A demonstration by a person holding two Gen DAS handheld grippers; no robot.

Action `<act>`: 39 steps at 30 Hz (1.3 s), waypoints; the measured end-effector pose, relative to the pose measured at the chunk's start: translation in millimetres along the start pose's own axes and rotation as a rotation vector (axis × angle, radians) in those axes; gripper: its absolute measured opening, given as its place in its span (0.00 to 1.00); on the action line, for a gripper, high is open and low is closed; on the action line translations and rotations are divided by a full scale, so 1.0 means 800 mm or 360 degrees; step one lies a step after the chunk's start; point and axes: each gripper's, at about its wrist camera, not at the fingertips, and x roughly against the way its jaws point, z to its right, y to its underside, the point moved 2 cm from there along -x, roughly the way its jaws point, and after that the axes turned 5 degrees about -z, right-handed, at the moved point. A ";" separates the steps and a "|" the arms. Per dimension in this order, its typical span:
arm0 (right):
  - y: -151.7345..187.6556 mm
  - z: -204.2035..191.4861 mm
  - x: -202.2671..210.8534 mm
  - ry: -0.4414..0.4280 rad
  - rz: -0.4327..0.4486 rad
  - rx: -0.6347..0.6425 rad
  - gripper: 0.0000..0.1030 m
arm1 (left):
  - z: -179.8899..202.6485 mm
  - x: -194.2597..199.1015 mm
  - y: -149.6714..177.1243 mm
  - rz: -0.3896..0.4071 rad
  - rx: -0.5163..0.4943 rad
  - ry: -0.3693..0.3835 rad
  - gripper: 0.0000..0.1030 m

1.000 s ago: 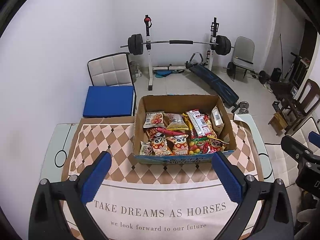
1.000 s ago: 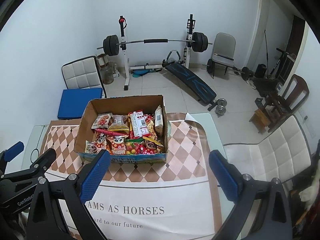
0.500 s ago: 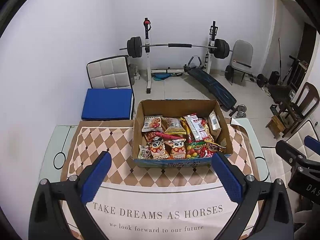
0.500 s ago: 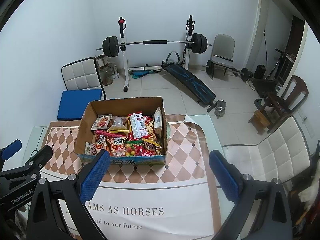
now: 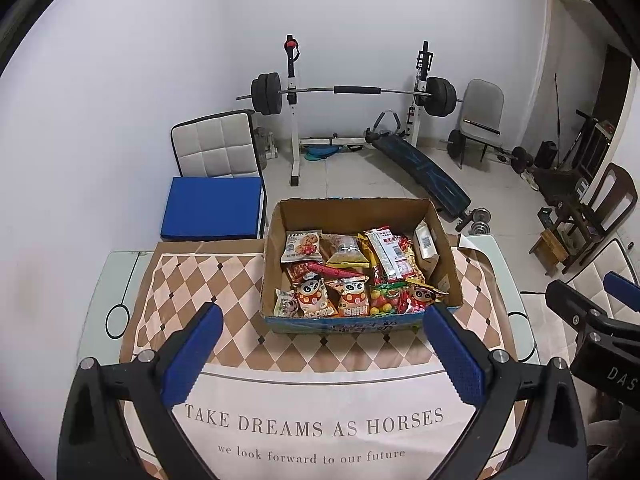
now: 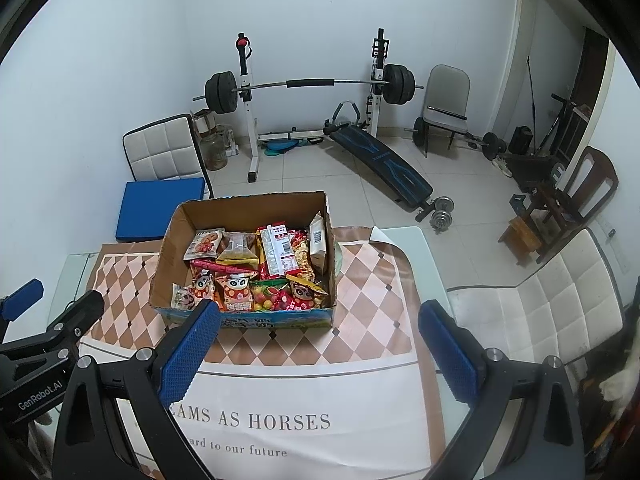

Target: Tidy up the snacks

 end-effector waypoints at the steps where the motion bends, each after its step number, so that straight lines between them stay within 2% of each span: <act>1: 0.001 0.001 0.000 0.0009 0.0000 -0.0001 0.98 | 0.000 0.000 0.000 0.0001 0.0001 0.0001 1.00; 39: 0.004 0.003 0.003 0.0021 -0.0002 -0.0017 0.99 | 0.001 0.000 0.003 0.0008 -0.0008 0.0011 1.00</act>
